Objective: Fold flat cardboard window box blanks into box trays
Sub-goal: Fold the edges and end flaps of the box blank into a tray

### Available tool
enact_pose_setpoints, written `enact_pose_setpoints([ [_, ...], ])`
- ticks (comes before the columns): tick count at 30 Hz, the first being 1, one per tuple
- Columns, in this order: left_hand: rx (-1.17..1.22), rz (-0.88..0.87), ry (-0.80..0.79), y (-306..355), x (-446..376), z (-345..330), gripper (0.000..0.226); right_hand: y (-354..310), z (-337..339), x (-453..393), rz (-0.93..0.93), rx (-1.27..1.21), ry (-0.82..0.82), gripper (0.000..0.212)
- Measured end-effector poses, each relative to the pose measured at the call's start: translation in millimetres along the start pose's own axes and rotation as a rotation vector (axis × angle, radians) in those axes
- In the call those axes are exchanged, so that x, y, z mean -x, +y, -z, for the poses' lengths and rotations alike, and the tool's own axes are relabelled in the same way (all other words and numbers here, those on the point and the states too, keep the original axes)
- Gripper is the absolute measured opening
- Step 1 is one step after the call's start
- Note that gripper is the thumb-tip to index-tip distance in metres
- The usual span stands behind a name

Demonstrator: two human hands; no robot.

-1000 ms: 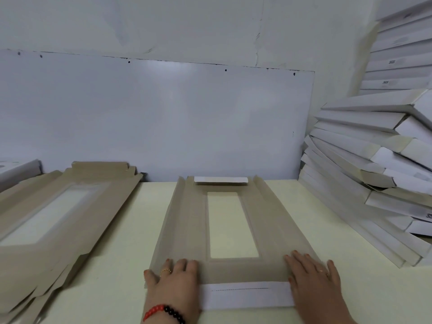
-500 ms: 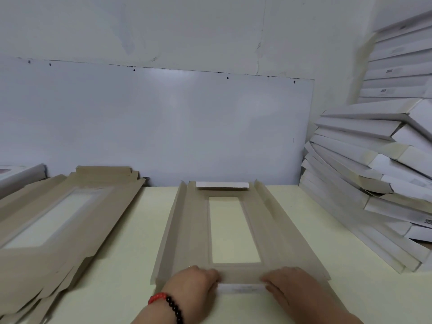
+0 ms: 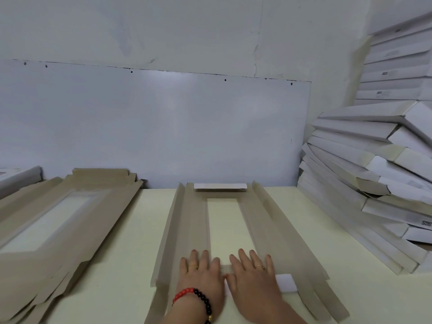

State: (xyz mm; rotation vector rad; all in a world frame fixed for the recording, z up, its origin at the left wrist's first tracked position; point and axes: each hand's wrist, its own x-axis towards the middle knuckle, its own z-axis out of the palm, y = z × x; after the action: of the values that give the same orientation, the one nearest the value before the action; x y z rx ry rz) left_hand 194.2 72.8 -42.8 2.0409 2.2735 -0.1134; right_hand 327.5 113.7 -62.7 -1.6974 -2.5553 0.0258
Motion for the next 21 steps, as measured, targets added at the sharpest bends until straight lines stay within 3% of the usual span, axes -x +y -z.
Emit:
enact_pose_setpoints([
  [7, -0.148, 0.067, -0.017, -19, -1, 5, 0.054, 43, 4, 3, -0.125, 0.080, -0.038, 0.058],
  [13, -0.134, 0.107, -0.044, -35, 1, 5, 0.059, 91, 14, 11, -0.284, 0.111, -0.080, 0.056],
  [21, 0.174, 0.181, 0.077, -52, 4, -9, 0.055, 110, 12, 20, -0.352, -0.050, -0.005, 0.047],
])
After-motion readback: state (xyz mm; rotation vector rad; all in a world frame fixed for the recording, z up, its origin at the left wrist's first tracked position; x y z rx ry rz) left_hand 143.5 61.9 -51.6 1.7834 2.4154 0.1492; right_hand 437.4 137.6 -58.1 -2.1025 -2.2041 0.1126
